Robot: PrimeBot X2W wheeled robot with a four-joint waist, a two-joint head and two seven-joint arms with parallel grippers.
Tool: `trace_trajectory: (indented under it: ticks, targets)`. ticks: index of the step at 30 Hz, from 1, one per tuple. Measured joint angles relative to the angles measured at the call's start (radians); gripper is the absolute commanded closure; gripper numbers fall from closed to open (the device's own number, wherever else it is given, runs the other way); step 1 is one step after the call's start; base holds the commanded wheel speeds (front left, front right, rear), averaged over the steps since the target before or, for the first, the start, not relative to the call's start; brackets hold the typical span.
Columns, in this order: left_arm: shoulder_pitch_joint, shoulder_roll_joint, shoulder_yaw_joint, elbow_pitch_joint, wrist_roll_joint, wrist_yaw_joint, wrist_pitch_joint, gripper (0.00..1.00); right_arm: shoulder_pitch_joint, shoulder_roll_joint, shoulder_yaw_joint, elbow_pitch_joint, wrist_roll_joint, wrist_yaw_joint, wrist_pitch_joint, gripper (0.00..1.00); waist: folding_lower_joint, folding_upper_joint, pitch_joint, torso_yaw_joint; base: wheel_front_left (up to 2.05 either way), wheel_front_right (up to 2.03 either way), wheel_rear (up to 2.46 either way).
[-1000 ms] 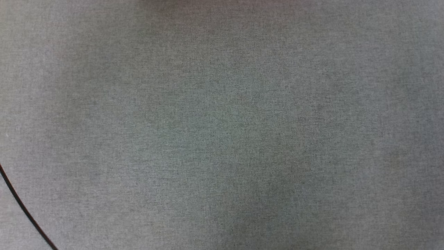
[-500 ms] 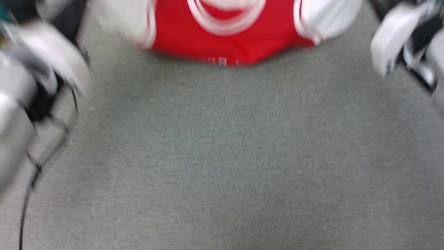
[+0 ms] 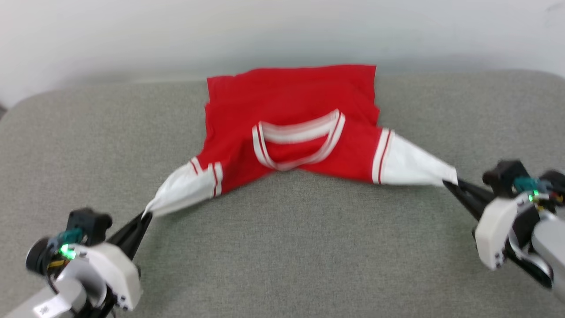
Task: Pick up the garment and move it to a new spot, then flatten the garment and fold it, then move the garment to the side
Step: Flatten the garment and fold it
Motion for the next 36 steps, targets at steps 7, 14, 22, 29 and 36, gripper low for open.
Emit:
trace_trajectory:
  ticks: [7,14,22,29,36]
  targets:
    - [0.177,0.035,0.053,-0.04,-0.061,0.025,0.0,1.0,0.219,-0.07,-0.058,-0.07,0.043,0.0,0.002,1.0,0.0,0.0,-0.087,-0.006,0.0,0.0,0.0]
    - [0.338,0.048,0.08,-0.07,-0.074,0.069,-0.001,1.0,0.426,-0.125,-0.159,-0.172,0.066,0.0,0.044,1.0,0.0,0.0,-0.138,-0.007,0.0,0.0,0.0]
    - [0.512,0.071,0.148,-0.134,-0.102,0.1,-0.001,1.0,0.615,-0.174,-0.273,-0.3,0.078,0.0,0.196,1.0,0.0001,0.0,-0.15,-0.01,0.0,0.0,0.0]
    - [0.531,0.067,0.146,-0.182,-0.071,0.113,-0.001,1.0,0.67,-0.186,-0.386,-0.386,0.047,0.0,0.325,0.0,0.0003,-0.0001,-0.139,0.008,0.0,0.0,0.0]
    - [0.478,0.06,0.142,-0.231,-0.024,0.136,0.003,1.0,0.576,-0.214,-0.547,-0.544,-0.001,0.0,0.45,0.0,0.0005,0.0,-0.095,0.025,0.0,0.0,0.0]
